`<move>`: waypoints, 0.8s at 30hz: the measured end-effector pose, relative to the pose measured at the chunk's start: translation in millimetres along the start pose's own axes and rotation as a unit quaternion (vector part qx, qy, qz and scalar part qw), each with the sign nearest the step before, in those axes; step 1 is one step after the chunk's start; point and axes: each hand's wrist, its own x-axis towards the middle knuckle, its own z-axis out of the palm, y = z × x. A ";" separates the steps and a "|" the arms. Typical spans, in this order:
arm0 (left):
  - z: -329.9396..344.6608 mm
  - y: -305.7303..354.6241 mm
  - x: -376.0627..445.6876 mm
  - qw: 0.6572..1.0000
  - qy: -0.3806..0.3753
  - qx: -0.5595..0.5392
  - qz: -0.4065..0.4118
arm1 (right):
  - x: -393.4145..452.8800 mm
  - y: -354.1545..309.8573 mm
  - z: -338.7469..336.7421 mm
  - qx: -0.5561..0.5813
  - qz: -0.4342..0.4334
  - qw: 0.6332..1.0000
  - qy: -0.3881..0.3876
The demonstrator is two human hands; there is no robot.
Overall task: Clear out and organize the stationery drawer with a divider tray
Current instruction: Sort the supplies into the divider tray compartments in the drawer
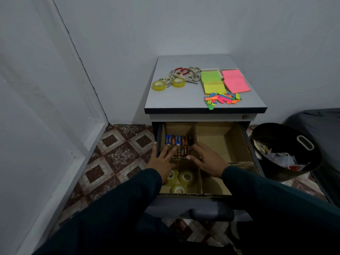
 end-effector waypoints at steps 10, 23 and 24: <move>-4.3 -16.8 -1.1 0.985 0.032 -0.164 0.038 | 6.0 -7.9 -12.8 -0.012 0.008 1.000 -0.020; -60.1 -77.6 -1.6 0.927 0.225 -0.300 -0.004 | 47.1 -40.2 -65.6 -0.036 -0.030 0.998 0.050; -64.5 -81.7 0.2 0.924 0.235 -0.302 -0.006 | 52.2 -42.0 -69.6 -0.034 -0.036 0.997 0.059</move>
